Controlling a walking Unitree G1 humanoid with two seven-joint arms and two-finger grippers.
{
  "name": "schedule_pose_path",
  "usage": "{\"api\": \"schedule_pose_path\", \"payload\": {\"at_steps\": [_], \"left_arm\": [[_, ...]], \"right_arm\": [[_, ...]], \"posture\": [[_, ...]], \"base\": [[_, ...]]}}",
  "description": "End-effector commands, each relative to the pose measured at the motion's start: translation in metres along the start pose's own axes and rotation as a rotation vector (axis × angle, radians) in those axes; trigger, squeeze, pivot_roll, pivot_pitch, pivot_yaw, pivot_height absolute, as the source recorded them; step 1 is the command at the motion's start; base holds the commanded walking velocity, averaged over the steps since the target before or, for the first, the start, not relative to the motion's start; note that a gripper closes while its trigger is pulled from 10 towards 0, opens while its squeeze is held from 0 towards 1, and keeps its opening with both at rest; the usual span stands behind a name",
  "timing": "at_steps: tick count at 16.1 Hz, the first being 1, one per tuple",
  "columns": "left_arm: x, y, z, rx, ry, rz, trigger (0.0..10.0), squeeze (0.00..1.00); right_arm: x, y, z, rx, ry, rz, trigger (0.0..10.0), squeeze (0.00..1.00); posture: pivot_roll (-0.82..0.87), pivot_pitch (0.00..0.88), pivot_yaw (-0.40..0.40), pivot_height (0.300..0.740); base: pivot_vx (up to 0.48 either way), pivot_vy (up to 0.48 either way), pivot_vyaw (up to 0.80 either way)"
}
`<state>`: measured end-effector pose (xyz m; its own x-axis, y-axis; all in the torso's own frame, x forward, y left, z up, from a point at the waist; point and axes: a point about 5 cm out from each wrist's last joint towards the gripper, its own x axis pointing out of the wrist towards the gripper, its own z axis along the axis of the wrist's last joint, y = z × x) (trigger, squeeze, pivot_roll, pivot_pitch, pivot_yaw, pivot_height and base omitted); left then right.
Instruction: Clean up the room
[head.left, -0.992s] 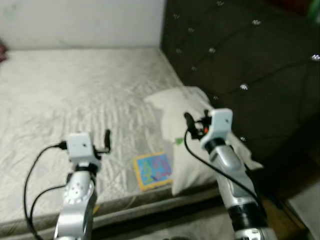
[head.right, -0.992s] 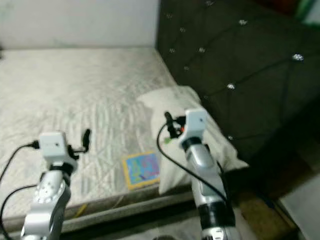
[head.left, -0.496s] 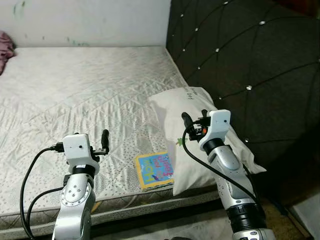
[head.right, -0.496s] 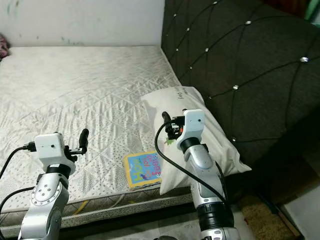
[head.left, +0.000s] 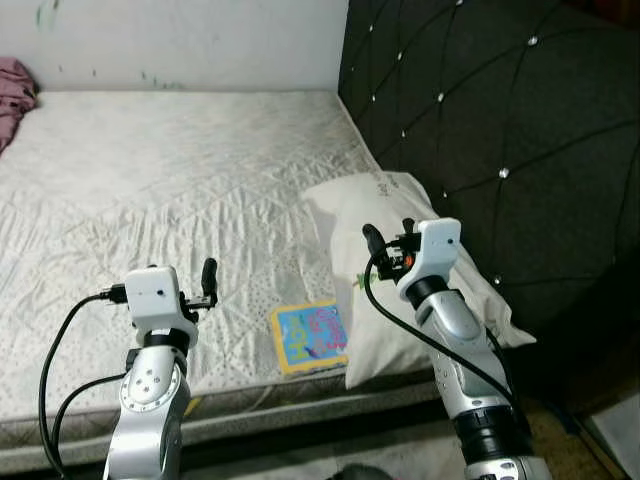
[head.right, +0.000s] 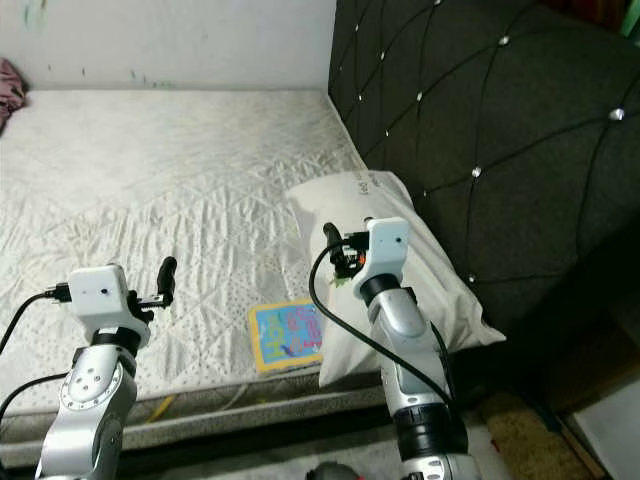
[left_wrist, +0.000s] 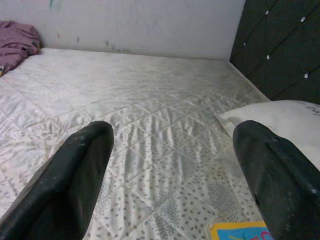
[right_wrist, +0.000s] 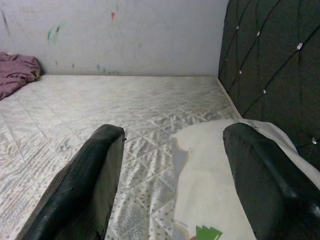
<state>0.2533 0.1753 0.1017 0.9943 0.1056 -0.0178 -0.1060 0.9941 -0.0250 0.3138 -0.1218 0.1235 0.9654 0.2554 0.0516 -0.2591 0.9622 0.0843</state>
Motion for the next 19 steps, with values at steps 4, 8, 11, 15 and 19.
{"api": "schedule_pose_path", "payload": {"at_steps": [4, 8, 11, 15, 19], "left_arm": [[0.002, 0.002, 0.003, 0.041, -0.010, 0.016, 10.0, 0.00], [0.003, 0.009, 0.003, 0.060, -0.008, 0.058, 10.0, 0.00], [0.002, 0.010, 0.001, 0.044, 0.009, 0.059, 10.0, 0.00], [0.003, 0.012, 0.002, 0.013, 0.011, 0.062, 10.0, 0.00], [0.001, 0.013, 0.001, 0.006, 0.017, 0.066, 10.0, 0.00]], "right_arm": [[-0.001, 0.003, 0.003, 0.000, -0.019, 0.022, 10.0, 0.00], [0.001, 0.004, 0.001, -0.004, -0.010, 0.033, 10.0, 0.00], [0.001, 0.004, 0.001, -0.008, -0.006, 0.039, 10.0, 0.00], [0.001, 0.003, -0.001, -0.014, 0.008, 0.042, 10.0, 0.00], [-0.001, 0.004, -0.004, -0.013, 0.016, 0.043, 10.0, 0.00]], "posture": [[-0.01, 0.000, -0.051, 0.622], [0.00, 0.000, -0.054, 0.622], [0.00, 0.000, -0.058, 0.622], [0.00, 0.000, -0.069, 0.622], [0.00, 0.000, -0.072, 0.622]], "base": [[0.000, 0.000, 0.00], [0.000, 0.000, 0.00], [0.000, 0.000, 0.00], [0.085, 0.000, 0.00], [0.445, 0.000, 0.00]]}}
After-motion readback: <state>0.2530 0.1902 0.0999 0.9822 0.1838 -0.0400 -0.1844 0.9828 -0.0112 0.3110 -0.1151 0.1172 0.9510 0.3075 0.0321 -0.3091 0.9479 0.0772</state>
